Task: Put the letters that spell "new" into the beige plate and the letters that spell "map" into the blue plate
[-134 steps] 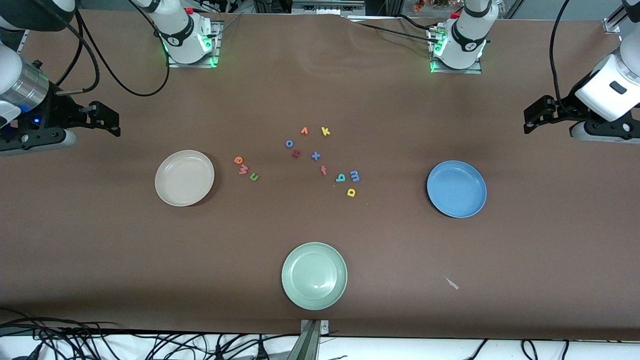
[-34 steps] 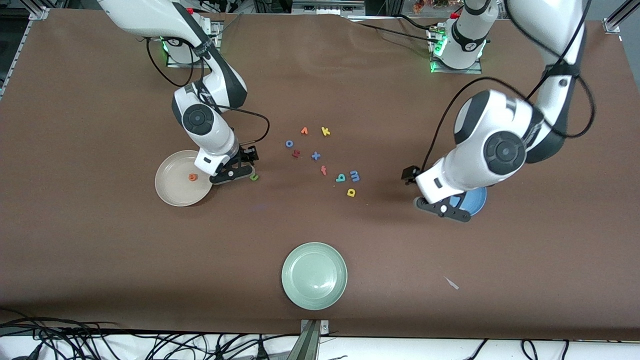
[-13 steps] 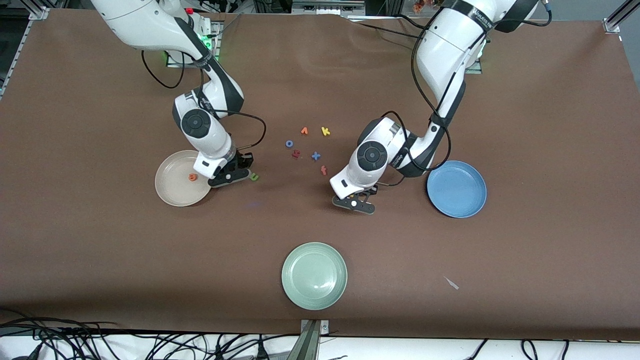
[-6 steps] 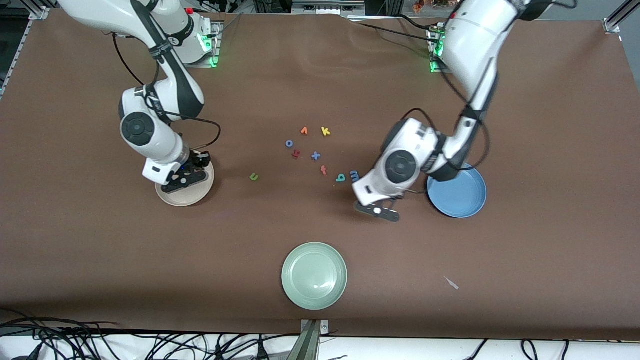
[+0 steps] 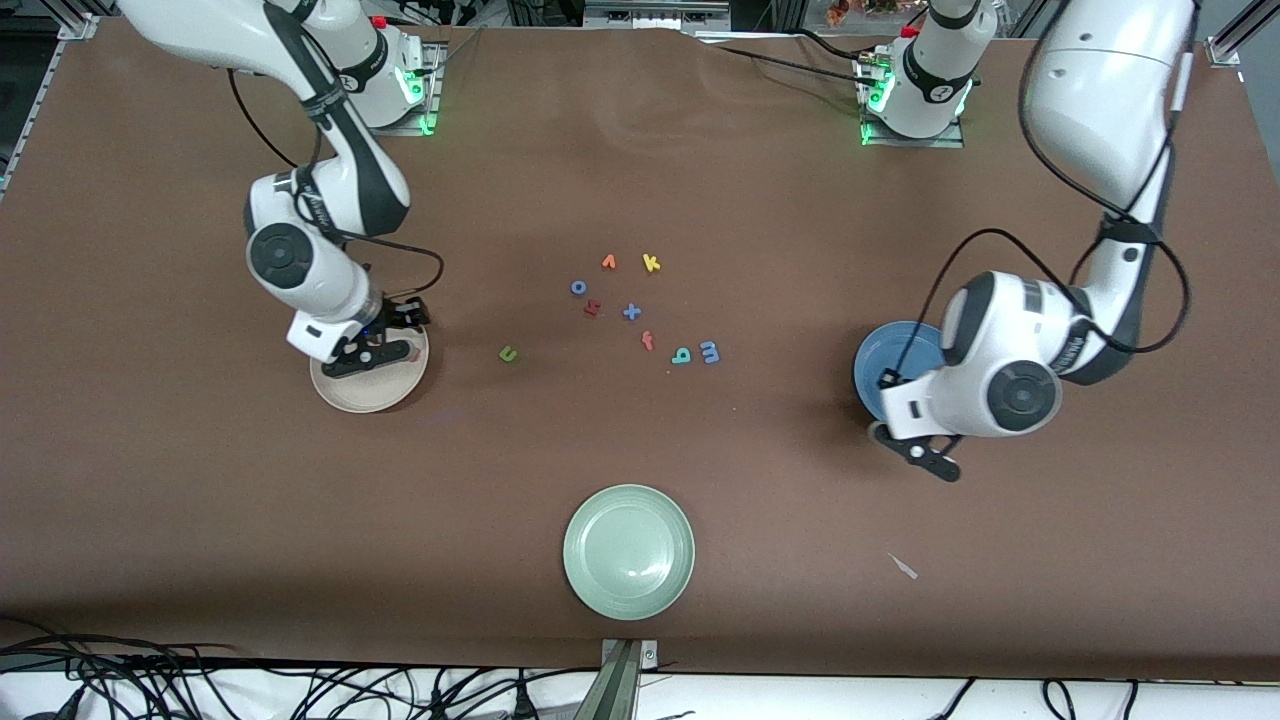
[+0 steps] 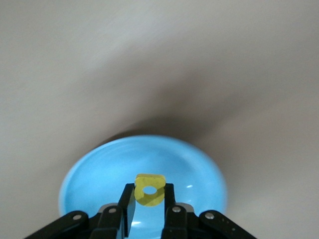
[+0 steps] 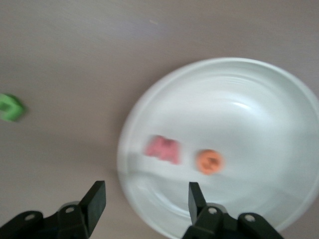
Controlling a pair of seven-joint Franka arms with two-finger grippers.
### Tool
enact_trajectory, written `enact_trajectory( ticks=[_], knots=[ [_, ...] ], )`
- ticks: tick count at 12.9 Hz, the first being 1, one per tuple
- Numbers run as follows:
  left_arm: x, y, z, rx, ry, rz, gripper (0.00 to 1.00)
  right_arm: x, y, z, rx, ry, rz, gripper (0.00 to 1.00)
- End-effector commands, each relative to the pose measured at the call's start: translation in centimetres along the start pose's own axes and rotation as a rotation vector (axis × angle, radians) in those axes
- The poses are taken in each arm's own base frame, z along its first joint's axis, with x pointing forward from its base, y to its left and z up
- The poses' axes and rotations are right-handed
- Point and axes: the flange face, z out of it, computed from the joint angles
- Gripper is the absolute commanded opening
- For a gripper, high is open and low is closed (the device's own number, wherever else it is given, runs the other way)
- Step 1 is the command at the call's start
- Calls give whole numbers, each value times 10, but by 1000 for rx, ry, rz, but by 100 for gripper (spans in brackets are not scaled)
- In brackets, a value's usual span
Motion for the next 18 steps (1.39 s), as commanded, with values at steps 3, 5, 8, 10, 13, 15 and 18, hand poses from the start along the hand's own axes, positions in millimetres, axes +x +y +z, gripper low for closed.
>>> enact_trajectory(
  ticks=[3,5,8,10,13,15,18],
  knots=[
    [-21,13,27,34,43,78,100,33,-97,7,43,49,134,76],
    [-14,32,17,35,55,71,100,41,-111,17,56,60,128,75],
    [6,98,-7,2,87,-47,100,46,-126,40,67,79,105,75],
    [17,149,-6,-28,85,-178,100,48,-123,50,30,105,80,75],
    [34,229,25,-38,63,-443,100,48,-122,52,26,107,77,67],
    [45,279,58,-62,87,-614,99,47,-122,53,23,105,73,58],
    [53,298,82,-98,111,-773,59,46,-123,58,28,109,69,49]
  ],
)
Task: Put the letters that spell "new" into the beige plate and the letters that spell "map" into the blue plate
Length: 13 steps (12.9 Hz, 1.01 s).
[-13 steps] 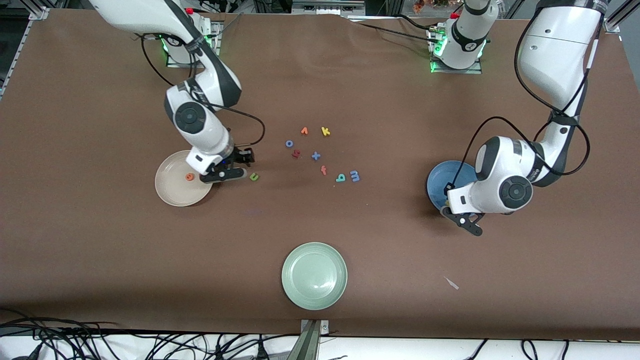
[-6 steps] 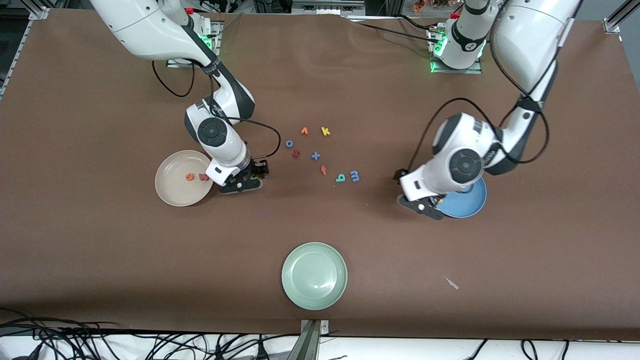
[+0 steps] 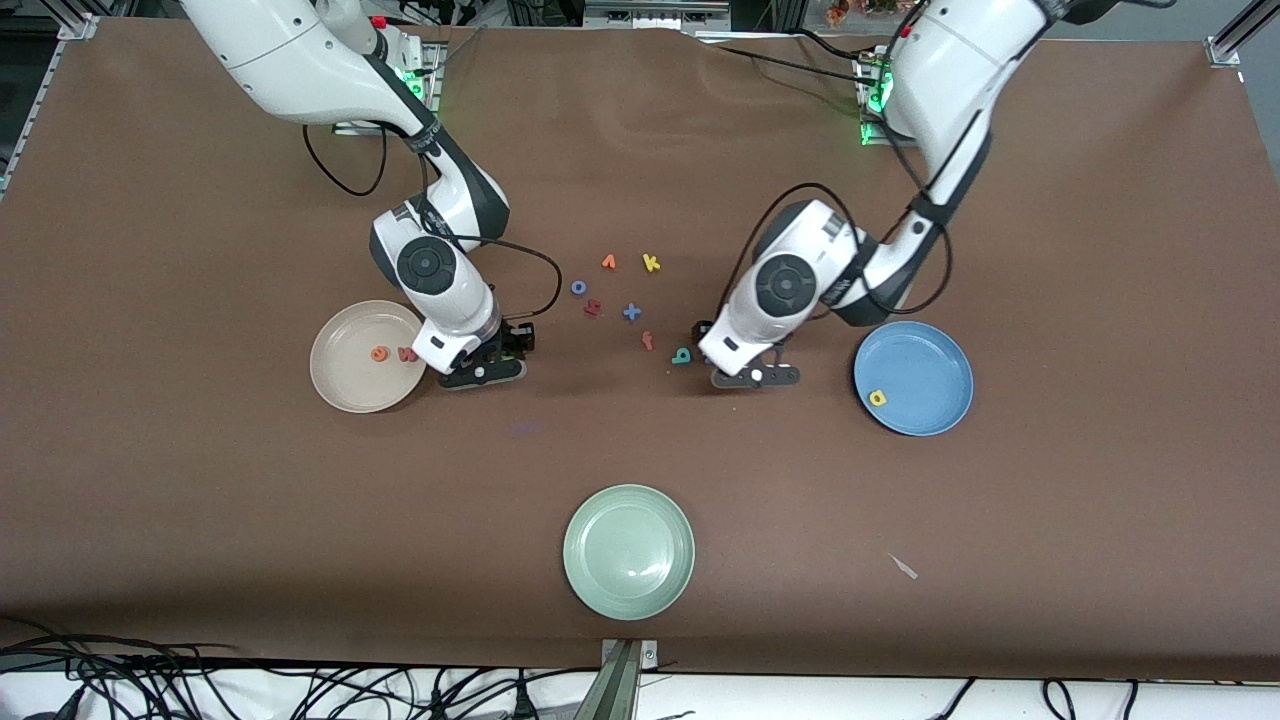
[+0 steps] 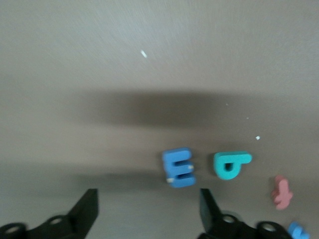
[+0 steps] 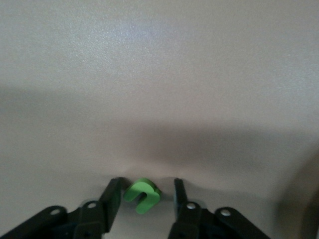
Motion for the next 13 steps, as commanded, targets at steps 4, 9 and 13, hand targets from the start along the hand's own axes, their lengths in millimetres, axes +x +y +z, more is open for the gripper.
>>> enact_trajectory(
  ticks=[4,9,13],
  knots=[
    [19,4,9,-45,40,-149,59,2,-1,7,-14,16,-8,39],
    [17,5,19,-41,38,-135,16,13,28,-16,-49,19,-62,25],
    [25,-10,-18,27,54,-72,0,22,83,-69,-101,-27,-150,25]
  ],
)
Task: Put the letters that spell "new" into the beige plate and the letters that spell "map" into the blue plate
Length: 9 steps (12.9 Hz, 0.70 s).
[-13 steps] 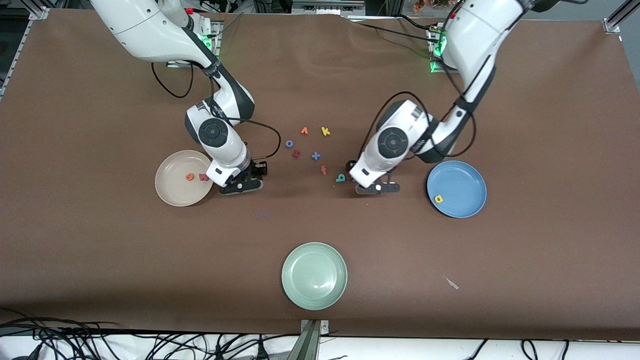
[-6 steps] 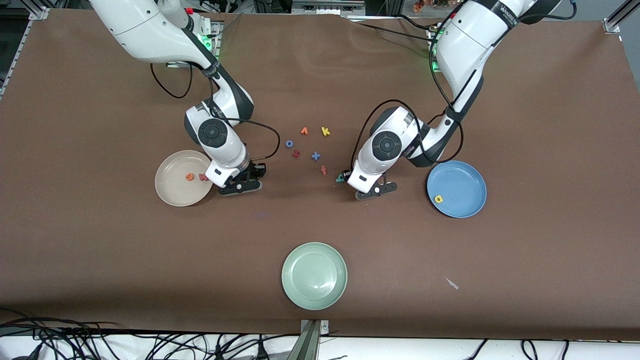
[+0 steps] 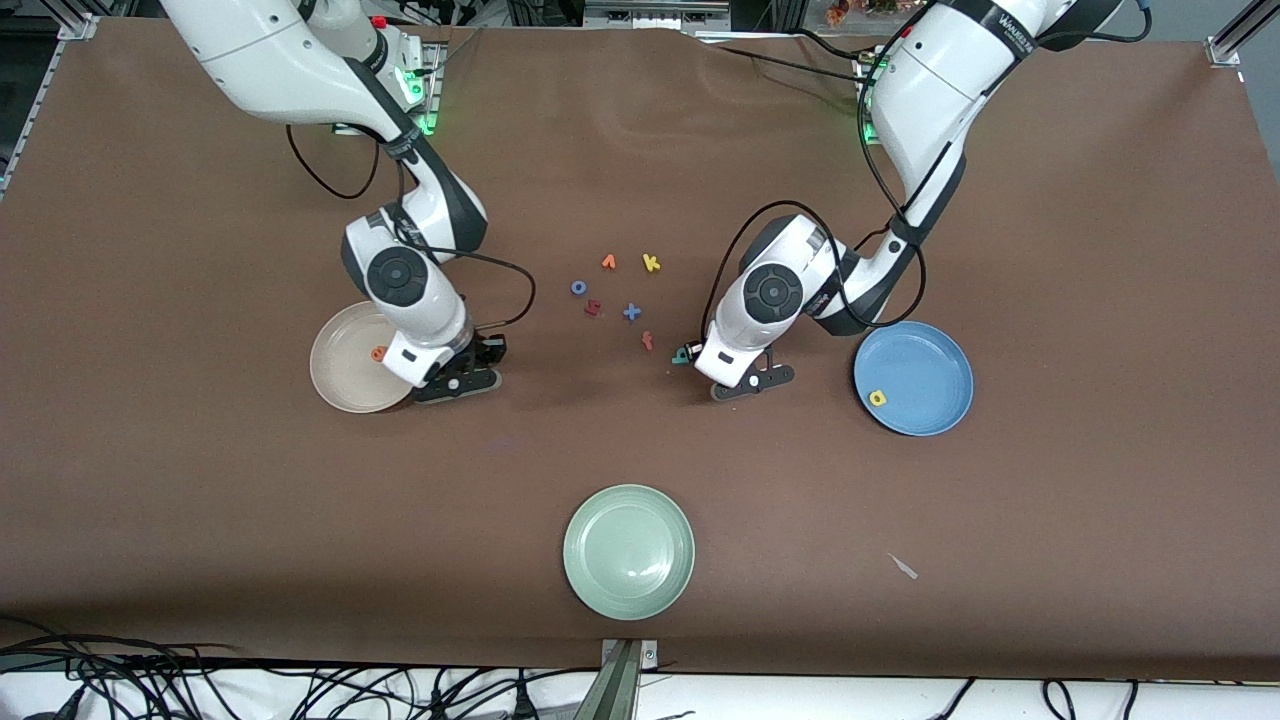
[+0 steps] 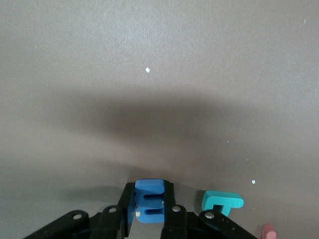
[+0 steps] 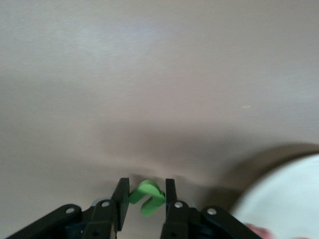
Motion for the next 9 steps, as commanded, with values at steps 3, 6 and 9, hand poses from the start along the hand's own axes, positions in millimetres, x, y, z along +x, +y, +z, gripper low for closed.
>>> enact_trajectory(
  ticks=[3,6,9],
  knots=[
    [40,-52,-67,173,-37,188,0,-23,120,-64,-46,-61,-186,25],
    [87,-121,-89,184,-97,312,0,-63,163,-59,-53,-107,-191,28],
    [133,-206,-90,243,-145,469,0,-62,163,-66,-42,-100,-164,74]
  ],
)
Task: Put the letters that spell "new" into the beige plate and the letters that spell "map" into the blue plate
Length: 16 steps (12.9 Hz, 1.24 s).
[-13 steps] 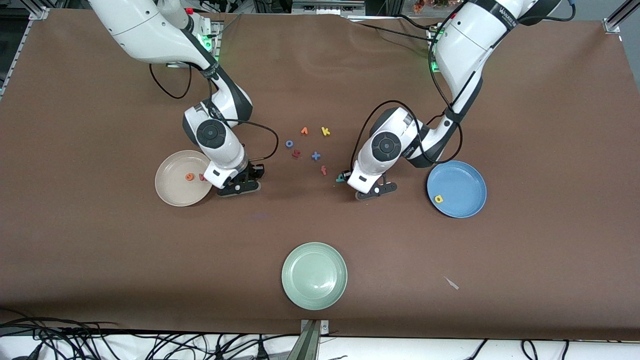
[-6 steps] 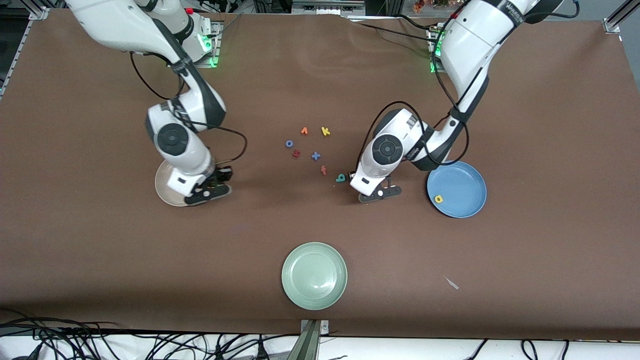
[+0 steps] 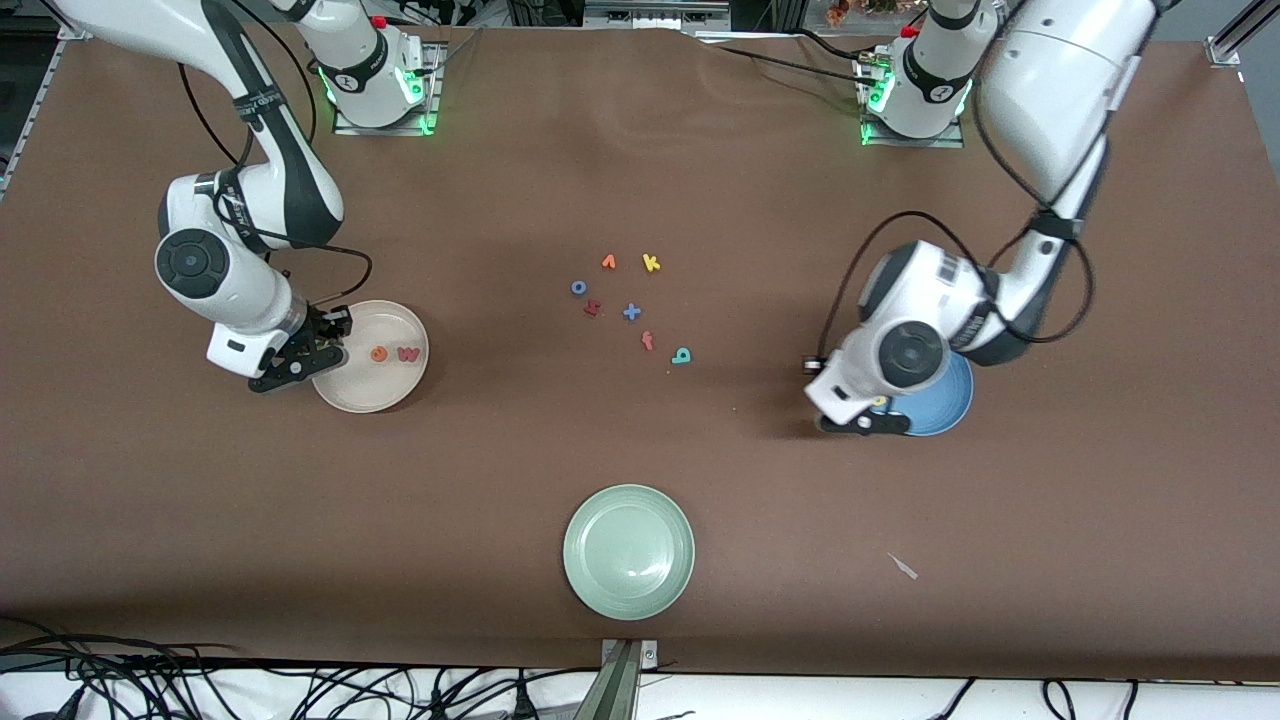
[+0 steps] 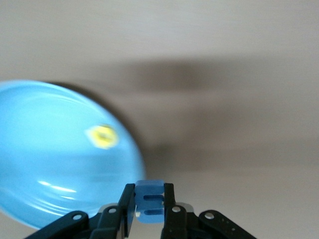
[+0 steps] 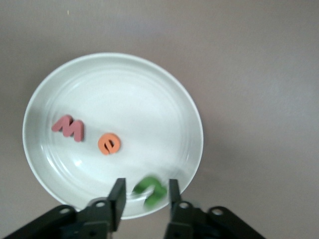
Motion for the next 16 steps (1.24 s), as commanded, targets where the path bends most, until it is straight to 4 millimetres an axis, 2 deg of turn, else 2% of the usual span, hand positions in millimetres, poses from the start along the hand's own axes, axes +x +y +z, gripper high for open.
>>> enact_trajectory(
  ticks=[1,2,3,5,6,7,9,10,12,14,16],
  knots=[
    [1,-63,20,75,-39,180,0,-4,-8,-21,18,32,15,82],
    [1,-79,33,73,-57,207,0,-4,-7,-27,31,18,28,86],
    [0,-82,39,70,-65,211,9,0,-5,-42,42,17,42,99],
    [-2,-79,33,72,-58,219,100,10,-3,-90,70,17,66,100],
    [-5,-69,21,72,-50,227,100,12,-3,-121,67,45,70,100],
    [-9,-48,6,56,-40,233,100,11,0,-150,57,72,75,100],
    [-16,3,-33,-11,7,159,100,3,1,-199,65,122,93,100],
    [-22,36,-48,-62,20,108,100,-3,0,-219,81,119,106,100],
    [-30,92,-57,-102,34,18,100,-11,-3,-258,120,95,209,100],
    [-33,154,-59,-117,58,64,100,-19,0,-292,125,72,240,100],
    [-29,203,-51,-183,151,108,100,-24,3,-309,123,62,245,100]
  ],
)
